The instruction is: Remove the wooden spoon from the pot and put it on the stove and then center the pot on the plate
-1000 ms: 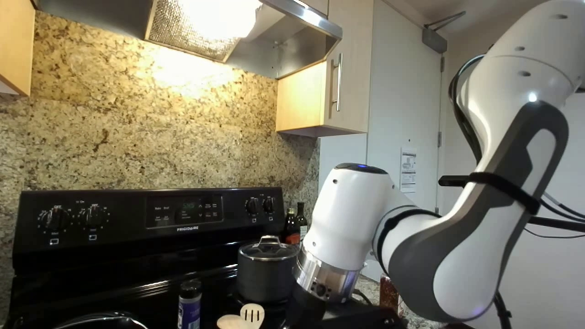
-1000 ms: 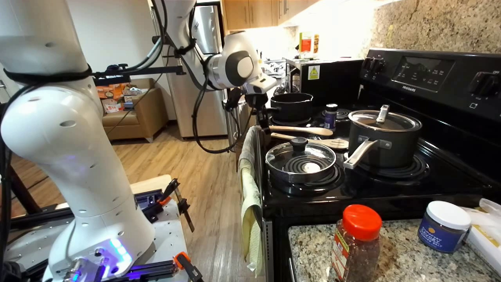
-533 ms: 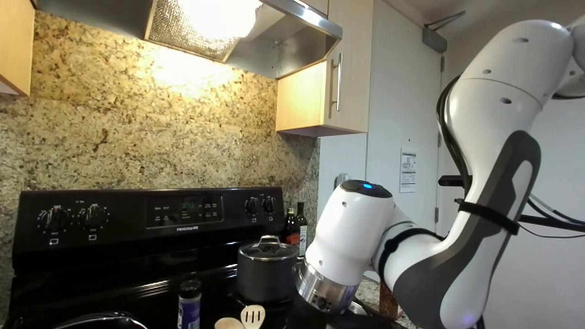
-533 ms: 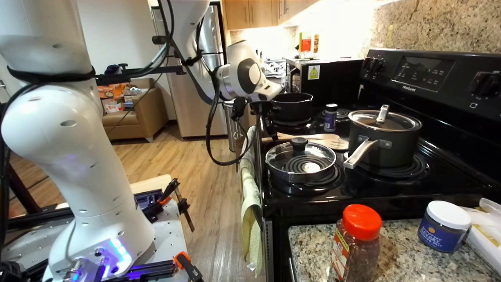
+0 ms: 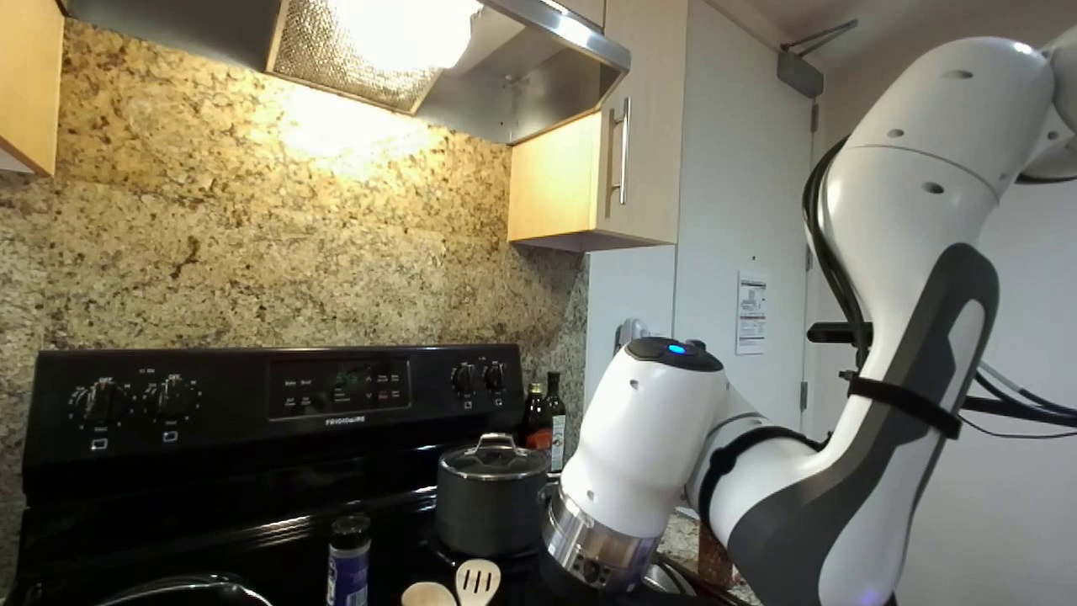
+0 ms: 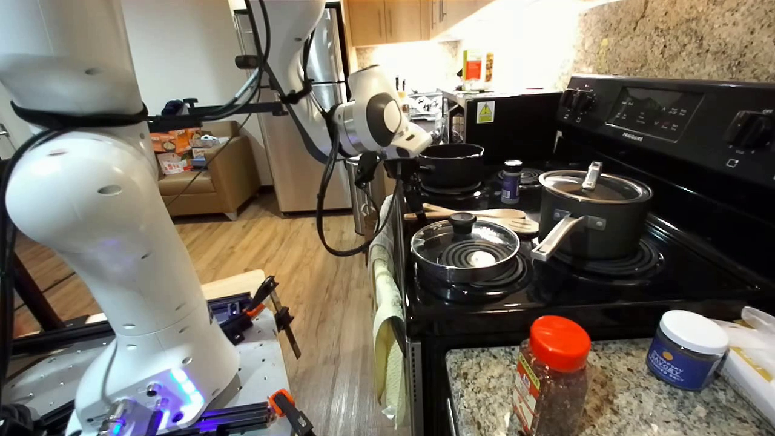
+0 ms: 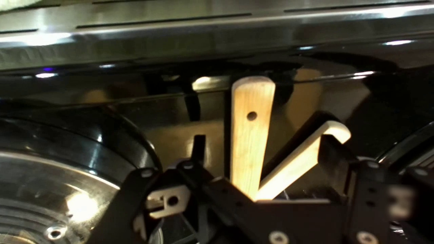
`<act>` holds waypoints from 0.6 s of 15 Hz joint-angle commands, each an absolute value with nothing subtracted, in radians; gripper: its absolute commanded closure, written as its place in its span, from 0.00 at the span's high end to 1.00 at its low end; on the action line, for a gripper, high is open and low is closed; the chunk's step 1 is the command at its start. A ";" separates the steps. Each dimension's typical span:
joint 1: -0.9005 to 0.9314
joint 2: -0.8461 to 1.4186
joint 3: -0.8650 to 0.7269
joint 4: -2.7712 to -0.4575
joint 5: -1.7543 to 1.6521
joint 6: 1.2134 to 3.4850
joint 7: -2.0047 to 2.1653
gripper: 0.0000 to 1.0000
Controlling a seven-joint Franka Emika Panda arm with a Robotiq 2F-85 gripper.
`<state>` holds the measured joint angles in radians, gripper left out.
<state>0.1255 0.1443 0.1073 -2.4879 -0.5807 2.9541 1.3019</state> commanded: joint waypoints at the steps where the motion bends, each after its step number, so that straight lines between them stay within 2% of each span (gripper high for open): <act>1: 0.141 0.072 0.137 -2.524 -0.537 2.890 1.316 1.00; 9: 0.167 -0.209 0.188 -2.580 -0.343 2.506 1.200 1.00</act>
<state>0.1639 -0.0789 0.1745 -2.5406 -0.4266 2.6324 1.2878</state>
